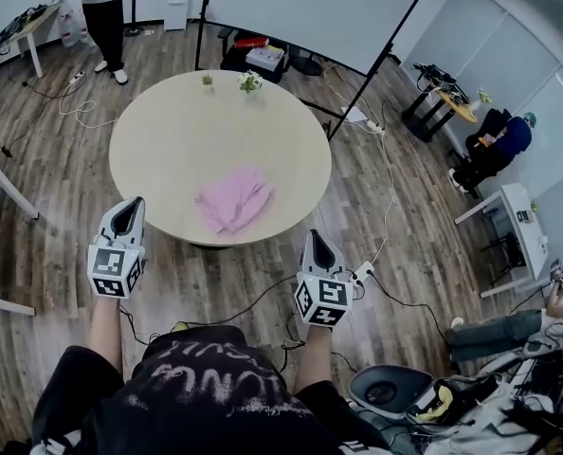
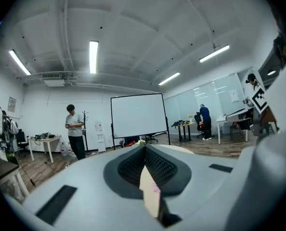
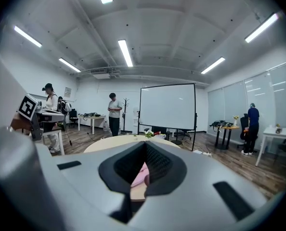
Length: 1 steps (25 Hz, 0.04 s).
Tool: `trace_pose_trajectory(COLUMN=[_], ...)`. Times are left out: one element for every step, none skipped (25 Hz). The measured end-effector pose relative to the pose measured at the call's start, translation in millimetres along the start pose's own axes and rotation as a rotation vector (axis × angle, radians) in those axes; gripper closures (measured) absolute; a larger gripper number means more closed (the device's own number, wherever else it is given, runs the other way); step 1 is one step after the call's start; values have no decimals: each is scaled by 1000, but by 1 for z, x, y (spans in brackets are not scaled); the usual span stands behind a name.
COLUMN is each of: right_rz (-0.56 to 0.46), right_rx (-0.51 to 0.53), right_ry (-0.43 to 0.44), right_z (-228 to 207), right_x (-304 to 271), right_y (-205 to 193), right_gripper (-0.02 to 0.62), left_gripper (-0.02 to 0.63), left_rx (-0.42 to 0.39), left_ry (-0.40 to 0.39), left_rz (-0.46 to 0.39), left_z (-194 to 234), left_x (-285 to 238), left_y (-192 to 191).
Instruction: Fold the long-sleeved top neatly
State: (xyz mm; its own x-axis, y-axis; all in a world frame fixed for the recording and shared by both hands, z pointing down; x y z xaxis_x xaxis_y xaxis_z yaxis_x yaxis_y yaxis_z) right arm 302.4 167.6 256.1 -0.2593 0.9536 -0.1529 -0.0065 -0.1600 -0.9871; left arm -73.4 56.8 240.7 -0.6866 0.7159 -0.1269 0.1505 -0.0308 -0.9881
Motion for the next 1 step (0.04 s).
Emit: trace_pose_trajectory(right_rz=[0], right_rx=[-2], right_ry=[-5], right_z=[-2], right_x=[0], right_y=[-1], right_gripper=[592], left_gripper=[595], left_rx=[-10], left_ry=[10], left_rz=[5], left_z=[2], left_x=[0], left_y=[-1])
Point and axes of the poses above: the fingertips, and each gripper's own axes: x backward along the fingers, z to its left, y out of its top, the point moved 2 cm from there along x, backward along the fingers, and after that the axes turned 13 degrees about -y, right-handed, at the moved point
